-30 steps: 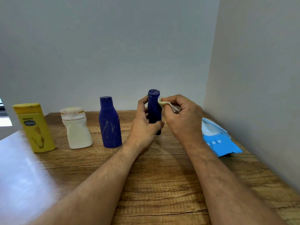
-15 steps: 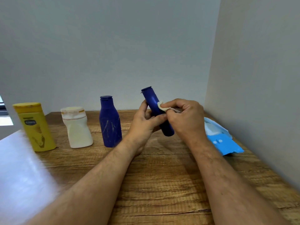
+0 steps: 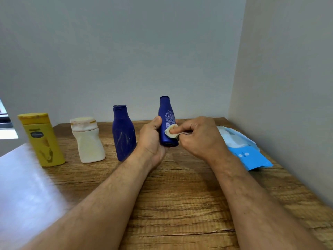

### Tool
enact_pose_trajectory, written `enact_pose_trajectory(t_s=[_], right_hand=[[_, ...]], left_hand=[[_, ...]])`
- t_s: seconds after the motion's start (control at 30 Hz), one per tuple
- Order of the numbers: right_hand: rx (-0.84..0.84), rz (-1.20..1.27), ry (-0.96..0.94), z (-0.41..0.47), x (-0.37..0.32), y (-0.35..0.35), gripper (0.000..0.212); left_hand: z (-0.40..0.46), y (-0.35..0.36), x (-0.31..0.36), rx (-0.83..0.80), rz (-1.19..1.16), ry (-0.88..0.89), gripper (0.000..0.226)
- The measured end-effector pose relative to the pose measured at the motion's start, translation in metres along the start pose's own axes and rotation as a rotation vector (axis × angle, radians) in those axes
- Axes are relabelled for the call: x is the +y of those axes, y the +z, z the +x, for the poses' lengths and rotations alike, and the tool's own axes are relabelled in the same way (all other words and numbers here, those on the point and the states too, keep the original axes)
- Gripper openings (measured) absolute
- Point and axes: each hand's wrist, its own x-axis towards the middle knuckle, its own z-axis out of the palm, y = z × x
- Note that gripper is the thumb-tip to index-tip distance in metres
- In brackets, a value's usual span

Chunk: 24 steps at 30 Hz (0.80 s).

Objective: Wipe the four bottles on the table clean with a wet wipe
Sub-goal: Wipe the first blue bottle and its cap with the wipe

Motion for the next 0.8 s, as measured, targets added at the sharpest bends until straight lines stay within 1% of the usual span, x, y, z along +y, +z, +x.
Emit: enact_pose_trajectory(t_s=[0.1,0.27,0.33,0.43,0.53,0.6,0.67,0.8], right_hand=[[0.035,-0.022,-0.007,0.002,-0.002,0.001,0.026],[0.214,0.016,0.040,0.002,-0.003,0.000,0.028],[0.194,-0.002,0.038,0.002,-0.003,-0.001,0.028],[0.067,-0.041,0.036,-0.001,-0.004,-0.001,0.028],[-0.042,0.000,0.024,-0.005,-0.005,-0.001,0.026],[-0.040,0.022,0.006,-0.004,-0.004,0.000,0.024],[-0.009,-0.004,-0.009,-0.001,-0.003,0.002,0.023],[0.050,-0.028,-0.012,0.006,0.000,0.006,0.024]], left_hand=[[0.001,0.000,-0.002,0.001,-0.005,-0.021,0.040],[-0.005,0.003,-0.006,-0.055,0.084,-0.082,0.036],[-0.005,0.004,-0.006,-0.061,0.050,-0.095,0.036],[-0.004,0.001,-0.003,-0.040,-0.029,-0.110,0.039],[0.000,-0.002,0.000,-0.009,-0.072,-0.098,0.040],[0.003,-0.002,-0.001,0.009,-0.112,-0.051,0.037],[0.004,-0.001,-0.002,0.014,-0.163,-0.025,0.038],[-0.001,0.002,-0.006,-0.068,-0.178,-0.090,0.036]])
